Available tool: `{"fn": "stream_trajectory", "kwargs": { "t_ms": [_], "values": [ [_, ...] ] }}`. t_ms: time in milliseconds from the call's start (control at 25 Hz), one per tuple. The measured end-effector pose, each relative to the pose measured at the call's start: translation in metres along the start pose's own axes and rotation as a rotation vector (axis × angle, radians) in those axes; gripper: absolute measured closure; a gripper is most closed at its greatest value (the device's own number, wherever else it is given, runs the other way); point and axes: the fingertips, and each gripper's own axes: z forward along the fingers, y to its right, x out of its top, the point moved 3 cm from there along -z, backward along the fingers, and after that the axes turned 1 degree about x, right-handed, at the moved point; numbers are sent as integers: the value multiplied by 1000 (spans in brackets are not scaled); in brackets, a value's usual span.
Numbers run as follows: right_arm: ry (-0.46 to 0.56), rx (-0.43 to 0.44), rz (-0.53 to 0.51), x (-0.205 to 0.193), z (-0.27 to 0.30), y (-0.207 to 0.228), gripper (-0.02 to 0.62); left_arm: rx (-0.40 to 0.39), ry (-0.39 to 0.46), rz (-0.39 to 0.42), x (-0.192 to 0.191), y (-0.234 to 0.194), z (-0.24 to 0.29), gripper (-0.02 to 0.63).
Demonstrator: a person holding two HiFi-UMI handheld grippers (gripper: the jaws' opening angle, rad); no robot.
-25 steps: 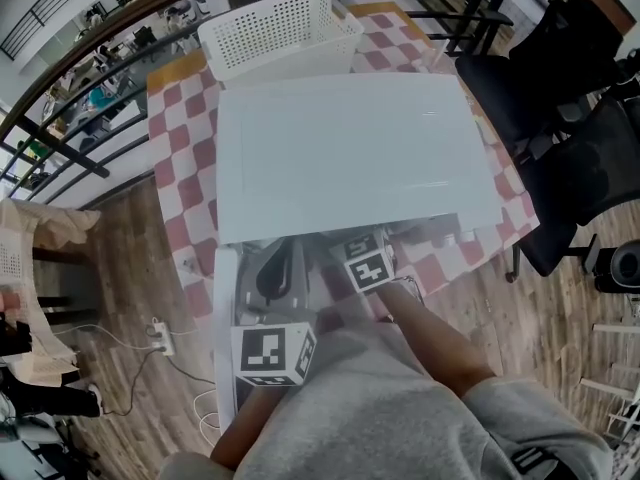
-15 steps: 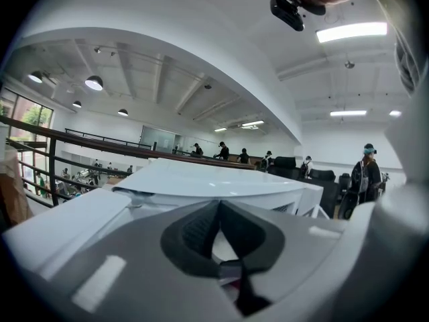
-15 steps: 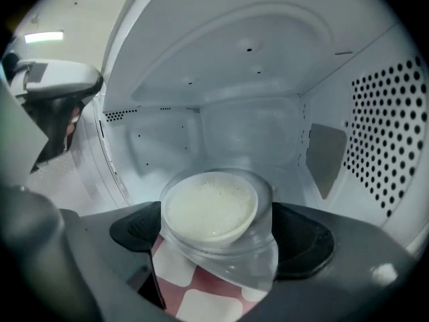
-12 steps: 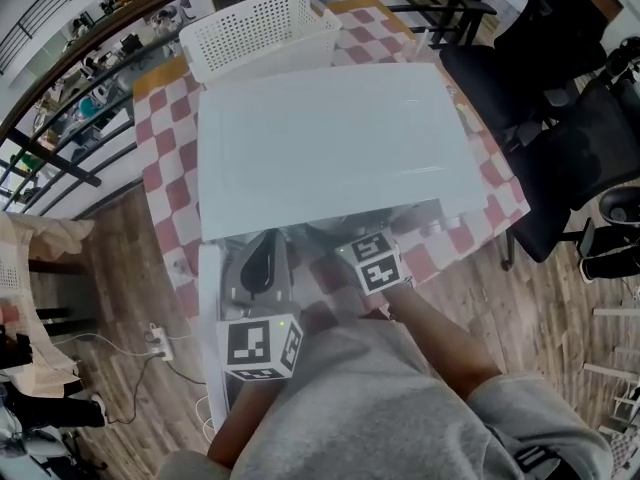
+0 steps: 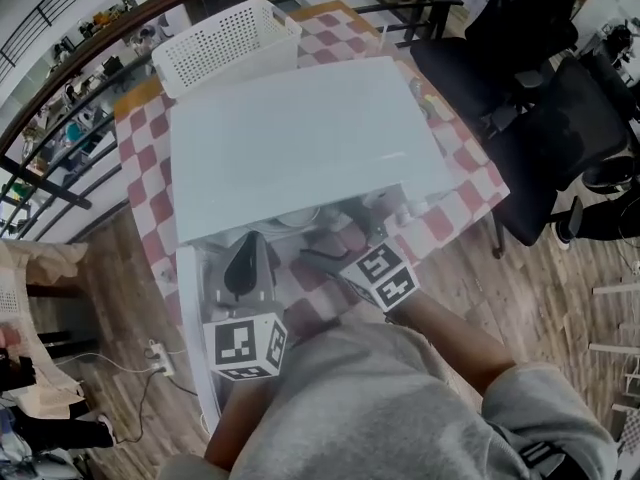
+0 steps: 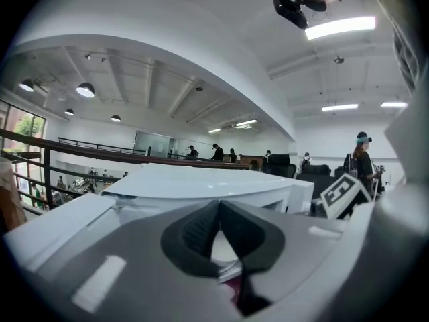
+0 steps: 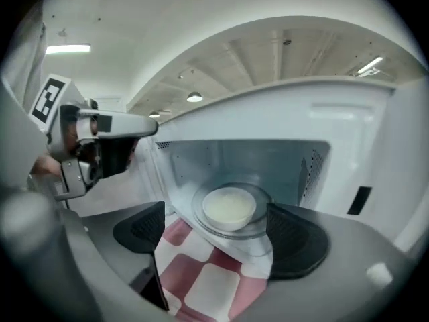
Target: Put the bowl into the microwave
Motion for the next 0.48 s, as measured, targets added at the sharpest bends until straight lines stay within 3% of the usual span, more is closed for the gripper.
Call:
{"fn": "stream_trajectory", "kwargs": {
  "t_ms": [120,240,400,480],
  "values": [
    [50,13,-13,9,-34,-4,165,-5,5,1,1,7,-3,595],
    [111,-37,-11,19,-70,1,248,-19,15,2,1,19,-9,595],
    [208,-112,3,26,-116,5,415,-37,12,-1,-5,39,-25,595],
    [250,-138,16,25,-137,2,548,-45,7,-2,-9,49,-36,595]
  ]
}}
